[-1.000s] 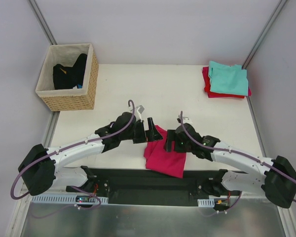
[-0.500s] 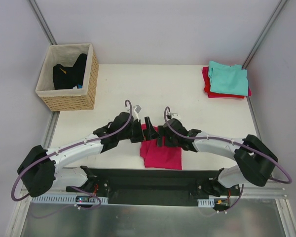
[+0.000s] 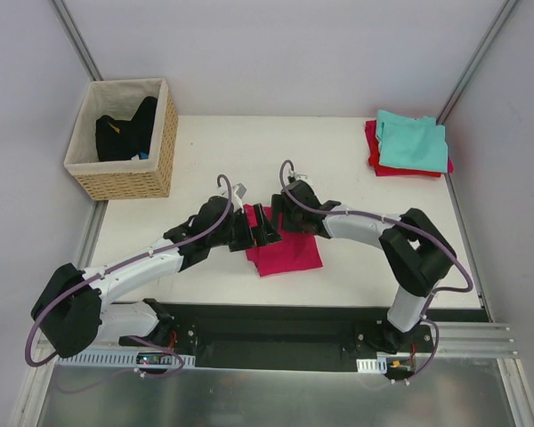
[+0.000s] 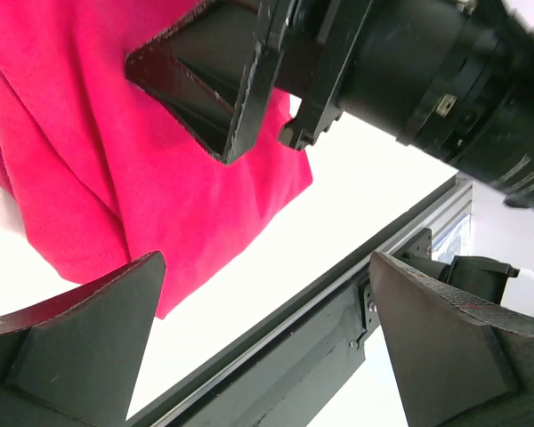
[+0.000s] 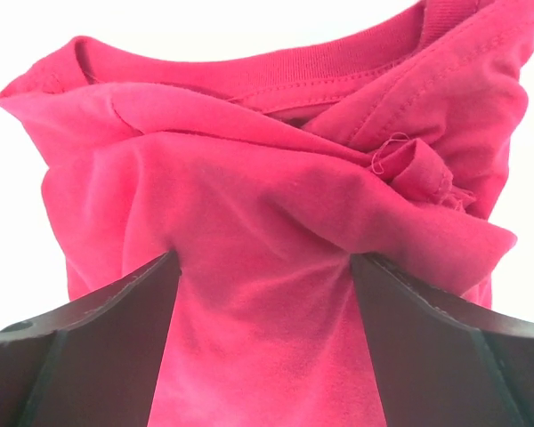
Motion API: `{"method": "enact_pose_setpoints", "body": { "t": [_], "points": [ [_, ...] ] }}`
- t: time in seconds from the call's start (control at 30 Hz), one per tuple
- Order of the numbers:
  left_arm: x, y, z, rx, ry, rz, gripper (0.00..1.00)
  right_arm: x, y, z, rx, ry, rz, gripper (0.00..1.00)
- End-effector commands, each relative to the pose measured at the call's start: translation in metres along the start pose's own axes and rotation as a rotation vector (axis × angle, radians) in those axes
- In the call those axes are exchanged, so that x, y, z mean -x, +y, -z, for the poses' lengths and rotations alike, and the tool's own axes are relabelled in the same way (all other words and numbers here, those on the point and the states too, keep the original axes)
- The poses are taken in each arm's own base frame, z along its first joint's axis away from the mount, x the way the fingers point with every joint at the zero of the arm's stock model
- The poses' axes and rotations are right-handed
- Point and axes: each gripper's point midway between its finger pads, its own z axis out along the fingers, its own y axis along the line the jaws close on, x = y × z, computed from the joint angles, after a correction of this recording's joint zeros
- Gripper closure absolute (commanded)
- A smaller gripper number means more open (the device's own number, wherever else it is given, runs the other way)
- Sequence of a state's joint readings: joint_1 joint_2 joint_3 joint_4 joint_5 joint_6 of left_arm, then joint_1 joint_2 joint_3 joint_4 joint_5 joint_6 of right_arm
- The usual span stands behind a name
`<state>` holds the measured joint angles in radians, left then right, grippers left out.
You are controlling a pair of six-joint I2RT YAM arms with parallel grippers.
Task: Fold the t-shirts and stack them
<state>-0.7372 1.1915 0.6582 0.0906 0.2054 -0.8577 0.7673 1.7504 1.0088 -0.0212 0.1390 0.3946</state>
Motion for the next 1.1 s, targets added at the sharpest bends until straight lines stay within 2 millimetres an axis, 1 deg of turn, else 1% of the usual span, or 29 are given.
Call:
{"method": "enact_pose_setpoints", "body": {
  "t": [0.0,0.03,0.07,0.1,0.13,0.17,0.2,0.23,0.27,0.3,0.33,0.37,0.4,0.43,0.47,0.5,0.53,0.57,0.6,0.63,0.67,0.7,0.73,0.77,0.8,0.83,0.87,0.97,1.07],
  "points": [
    [0.007,-0.01,0.006,-0.04,-0.01,-0.026,0.01,0.001,-0.009,0.02,-0.073,0.081,0.067,0.18],
    [0.009,-0.012,0.008,-0.045,-0.018,-0.027,0.01,0.017,-0.007,0.035,-0.064,0.035,0.091,0.17],
    [0.01,-0.013,0.01,-0.05,-0.024,-0.029,0.01,0.047,-0.001,0.066,-0.056,-0.075,0.102,0.16],
    [0.012,-0.015,0.012,-0.056,-0.033,-0.034,0.01,0.073,0.0,0.09,-0.054,-0.139,0.108,0.15],
    [0.014,-0.017,0.013,-0.057,-0.042,-0.038,0.01,0.093,0.002,0.109,-0.031,-0.181,0.129,0.12],
    [0.016,-0.017,0.013,-0.056,-0.049,-0.037,0.01,0.117,-0.015,0.133,-0.04,-0.214,0.086,0.11],
    [0.017,-0.019,0.012,-0.058,-0.049,-0.035,0.01,0.15,-0.012,0.158,-0.01,-0.274,0.054,0.11],
    [0.017,-0.021,0.012,-0.065,-0.047,-0.035,0.01,0.165,-0.024,0.169,-0.027,-0.295,0.051,0.12],
    [0.018,-0.022,0.011,-0.068,-0.047,-0.035,0.01,0.188,-0.055,0.182,-0.102,-0.347,0.011,0.12],
    [0.019,-0.023,0.009,-0.075,-0.047,-0.033,0.01,0.208,-0.07,0.197,-0.144,-0.408,-0.006,0.11],
    [0.018,-0.025,0.009,-0.084,-0.043,-0.034,0.01,0.22,-0.086,0.2,-0.167,-0.432,-0.022,0.09],
    [0.018,-0.026,0.007,-0.087,-0.041,-0.033,0.01,0.239,-0.119,0.207,-0.219,-0.474,-0.072,0.09],
    [0.019,-0.027,0.006,-0.094,-0.041,-0.034,0.01,0.244,-0.138,0.199,-0.259,-0.467,-0.098,0.08],
    [0.018,-0.028,0.005,-0.098,-0.038,-0.035,0.01,0.254,-0.157,0.2,-0.306,-0.484,-0.125,0.07],
    [0.018,-0.027,0.004,-0.099,-0.032,-0.031,0.01,0.263,-0.187,0.2,-0.363,-0.497,-0.174,0.06],
    [0.017,-0.027,0.002,-0.097,-0.027,-0.03,0.01,0.261,-0.21,0.176,-0.406,-0.446,-0.198,0.05],
    [0.016,-0.028,0.003,-0.103,-0.022,-0.033,0.01,0.275,-0.221,0.177,-0.429,-0.466,-0.215,0.04],
    [0.016,-0.029,0.003,-0.106,-0.019,-0.031,0.01,0.277,-0.247,0.171,-0.468,-0.445,-0.254,0.04],
    [0.015,-0.028,0.003,-0.104,-0.017,-0.03,0.01,0.281,-0.257,0.165,-0.467,-0.436,-0.297,0.04],
    [0.015,-0.027,0.003,-0.101,-0.02,-0.032,0.01,0.282,-0.265,0.143,-0.428,-0.4,-0.332,0.03],
    [0.016,-0.024,0.002,-0.091,-0.028,-0.031,0.01,0.29,-0.28,0.139,-0.415,-0.428,-0.368,0.03],
    [0.016,-0.024,0.002,-0.091,-0.028,-0.036,0.01,0.295,-0.283,0.132,-0.4,-0.441,-0.379,0.02],
    [0.017,-0.023,0.002,-0.088,-0.029,-0.036,0.01,0.292,-0.293,0.112,-0.408,-0.417,-0.379,0.02],
    [0.015,-0.023,0.0,-0.088,-0.02,-0.037,0.01,0.307,-0.293,0.111,-0.403,-0.446,-0.37,0.02],
    [0.014,-0.022,0.0,-0.089,-0.015,-0.046,0.01,0.308,-0.297,0.102,-0.405,-0.43,-0.363,0.01],
    [0.013,-0.022,-0.002,-0.089,-0.005,-0.051,0.01,0.313,-0.299,0.098,-0.411,-0.429,-0.359,0.02],
    [0.012,-0.022,-0.004,-0.09,0.005,-0.054,0.01,0.316,-0.305,0.086,-0.416,-0.42,-0.359,0.01],
    [0.005,-0.016,-0.008,-0.08,0.032,-0.069,0.01,0.326,-0.311,0.076,-0.414,-0.438,-0.343,0.0],
    [0.005,-0.009,-0.012,-0.059,0.028,-0.089,0.01,0.331,-0.311,0.072,-0.404,-0.443,-0.334,0.0]
  ]
}}
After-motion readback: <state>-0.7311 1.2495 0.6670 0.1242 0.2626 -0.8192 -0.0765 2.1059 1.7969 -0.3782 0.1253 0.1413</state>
